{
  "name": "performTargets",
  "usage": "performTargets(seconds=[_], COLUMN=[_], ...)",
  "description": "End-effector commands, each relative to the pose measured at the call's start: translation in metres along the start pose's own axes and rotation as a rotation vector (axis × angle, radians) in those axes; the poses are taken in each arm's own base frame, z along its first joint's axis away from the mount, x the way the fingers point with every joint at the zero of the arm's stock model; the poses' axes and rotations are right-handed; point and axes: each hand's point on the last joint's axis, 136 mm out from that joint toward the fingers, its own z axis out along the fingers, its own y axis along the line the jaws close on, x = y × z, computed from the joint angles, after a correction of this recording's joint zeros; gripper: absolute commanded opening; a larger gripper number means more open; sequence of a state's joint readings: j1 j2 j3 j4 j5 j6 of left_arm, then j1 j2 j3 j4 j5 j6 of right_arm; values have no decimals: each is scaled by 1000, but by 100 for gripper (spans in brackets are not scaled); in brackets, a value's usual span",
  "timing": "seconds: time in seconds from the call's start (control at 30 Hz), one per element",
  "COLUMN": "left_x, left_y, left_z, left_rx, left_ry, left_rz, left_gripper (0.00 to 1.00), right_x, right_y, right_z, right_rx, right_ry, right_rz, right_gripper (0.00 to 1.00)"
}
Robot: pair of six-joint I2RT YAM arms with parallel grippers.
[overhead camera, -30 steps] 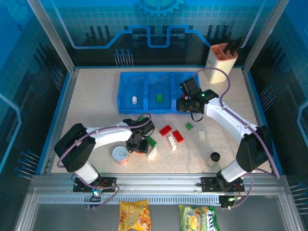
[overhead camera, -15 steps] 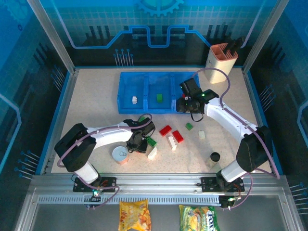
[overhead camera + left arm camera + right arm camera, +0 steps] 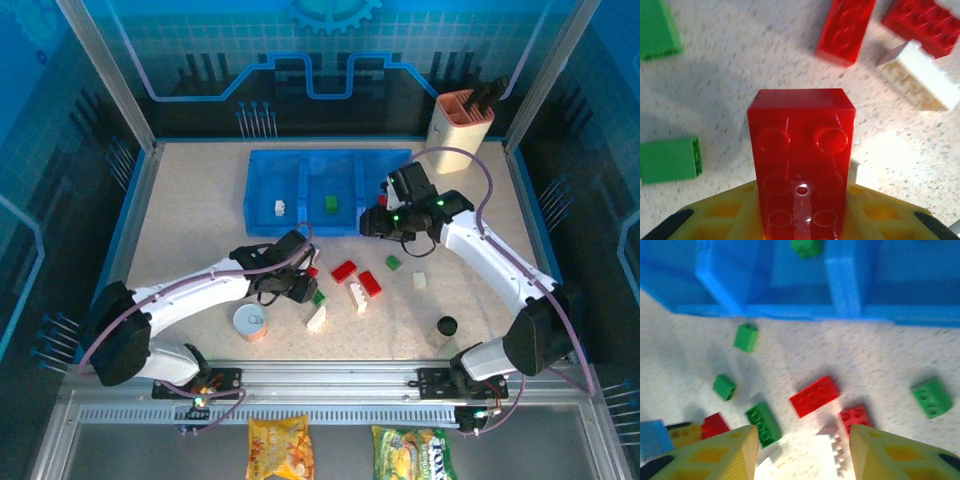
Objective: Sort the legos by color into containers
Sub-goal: Pick up the lego from the middle-left of the table, then place the lego in the container.
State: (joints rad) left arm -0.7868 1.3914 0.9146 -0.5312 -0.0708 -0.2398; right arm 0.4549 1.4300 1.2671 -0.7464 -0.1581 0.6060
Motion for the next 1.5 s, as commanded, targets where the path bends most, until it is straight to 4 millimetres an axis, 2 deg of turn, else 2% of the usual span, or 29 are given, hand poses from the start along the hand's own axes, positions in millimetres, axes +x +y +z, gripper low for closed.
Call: performTargets(seconds=[0.0, 0.33, 0.6, 1.0, 1.47], left_x=[-34, -62, -74, -87, -87], left_y=[-25, -55, -67, -76, -88], left_z=[-19, -37, -46, -52, -49], left_rx=[97, 236, 291, 324, 391], left_ry=[-135, -274, -323, -360, -325], left_rz=[140, 257, 275, 261, 260], left_gripper=[35, 33, 34, 35, 35], right_x=[16, 47, 58, 65, 64], right_y=[22, 47, 51, 52, 50], right_z=[-9, -11, -6, 4, 4], right_rx=[-162, -376, -430, -473, -466], right_ry=[69, 215, 271, 317, 289], right_rz=[38, 92, 123, 140, 120], right_gripper=[53, 53, 53, 49, 42])
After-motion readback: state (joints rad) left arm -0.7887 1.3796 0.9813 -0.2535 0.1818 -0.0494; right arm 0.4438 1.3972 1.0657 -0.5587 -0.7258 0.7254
